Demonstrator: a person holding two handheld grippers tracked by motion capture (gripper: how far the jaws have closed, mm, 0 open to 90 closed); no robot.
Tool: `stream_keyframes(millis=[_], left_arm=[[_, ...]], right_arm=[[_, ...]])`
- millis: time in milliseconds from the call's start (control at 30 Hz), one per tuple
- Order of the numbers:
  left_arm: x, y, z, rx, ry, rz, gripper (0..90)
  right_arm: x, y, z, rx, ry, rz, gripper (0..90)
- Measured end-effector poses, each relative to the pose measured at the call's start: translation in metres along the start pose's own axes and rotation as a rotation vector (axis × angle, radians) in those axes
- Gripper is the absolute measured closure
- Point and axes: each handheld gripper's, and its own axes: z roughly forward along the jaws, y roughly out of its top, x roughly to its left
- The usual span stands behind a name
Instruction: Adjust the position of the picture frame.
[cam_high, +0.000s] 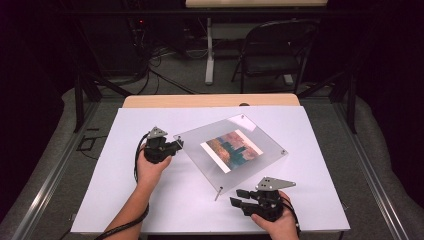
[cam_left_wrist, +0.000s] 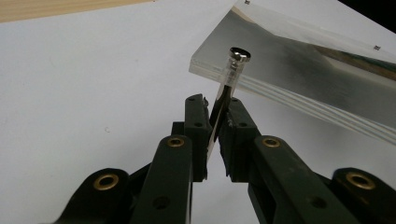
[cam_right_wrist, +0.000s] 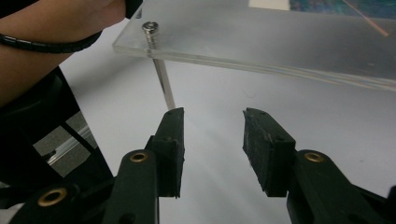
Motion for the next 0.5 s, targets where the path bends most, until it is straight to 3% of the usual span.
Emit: stream_keyframes(millis=[500], left_arm=[[-0.010, -0.006, -0.013, 0.006, -0.028, -0.002, 81.9]], right_arm=[[0.016, 0.004, 0.021, -0.001, 0.095, -0.031, 61.2]])
